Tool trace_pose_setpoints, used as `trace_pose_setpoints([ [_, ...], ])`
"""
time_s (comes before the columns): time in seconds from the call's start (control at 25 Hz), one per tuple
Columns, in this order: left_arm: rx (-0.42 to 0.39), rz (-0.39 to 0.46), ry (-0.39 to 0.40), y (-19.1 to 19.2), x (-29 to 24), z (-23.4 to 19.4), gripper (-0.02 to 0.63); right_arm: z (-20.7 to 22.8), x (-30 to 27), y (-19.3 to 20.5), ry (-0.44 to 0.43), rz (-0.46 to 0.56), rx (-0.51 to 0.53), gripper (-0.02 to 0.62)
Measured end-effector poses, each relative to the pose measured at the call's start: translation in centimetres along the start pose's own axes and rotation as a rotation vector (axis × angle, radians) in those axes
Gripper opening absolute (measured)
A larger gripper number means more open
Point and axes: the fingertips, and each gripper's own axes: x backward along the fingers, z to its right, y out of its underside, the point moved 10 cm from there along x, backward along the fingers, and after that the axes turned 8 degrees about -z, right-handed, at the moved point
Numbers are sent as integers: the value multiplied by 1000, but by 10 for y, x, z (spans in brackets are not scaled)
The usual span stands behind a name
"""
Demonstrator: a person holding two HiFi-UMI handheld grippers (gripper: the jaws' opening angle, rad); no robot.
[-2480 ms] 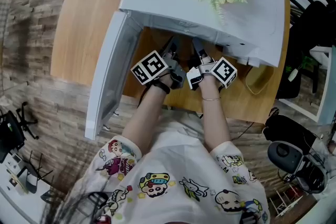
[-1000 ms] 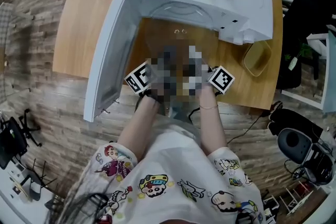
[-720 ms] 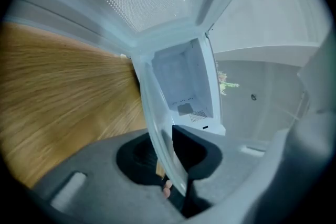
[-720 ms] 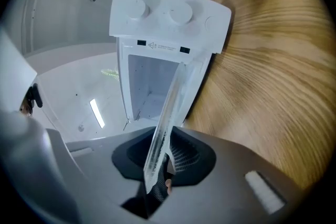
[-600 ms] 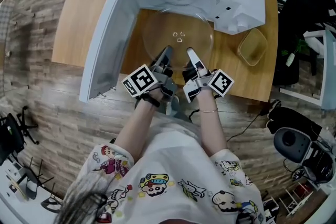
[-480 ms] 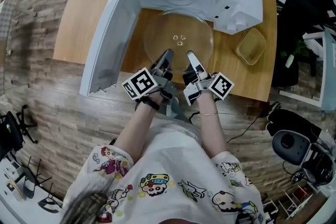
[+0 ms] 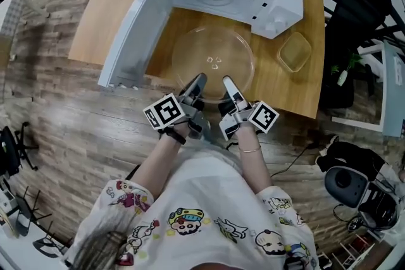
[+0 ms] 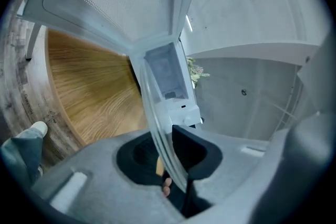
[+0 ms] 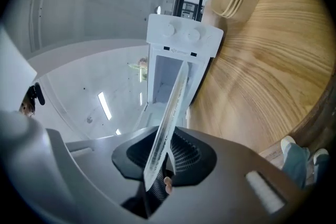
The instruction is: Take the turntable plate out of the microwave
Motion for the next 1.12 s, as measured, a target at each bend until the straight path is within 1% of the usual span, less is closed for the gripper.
trace_pose_setpoints([
  [0.28,-33,-19,32,28,30,19,57,-21,32,24,-26,-18,36,67],
  [0.44,-37,-25,58,44,49,34,55,-37,52,40,-48,-25,51,67],
  [0.68,-82,-47,97,64,70,55,55,-57,79,55,-77,-41,89,69],
  [0.8,-88,-67,119,78,81,63,55,-66,96,65,-75,-51,99,71],
  [0.88,-87,-79,133,85,87,67,57,-72,105,69,-68,-63,124,72],
  [1.04,-88,-98,130,90,99,74,57,-86,112,74,-66,-80,170,72],
  [1.12,-96,-101,156,89,102,78,57,-92,114,77,-65,-80,182,72],
])
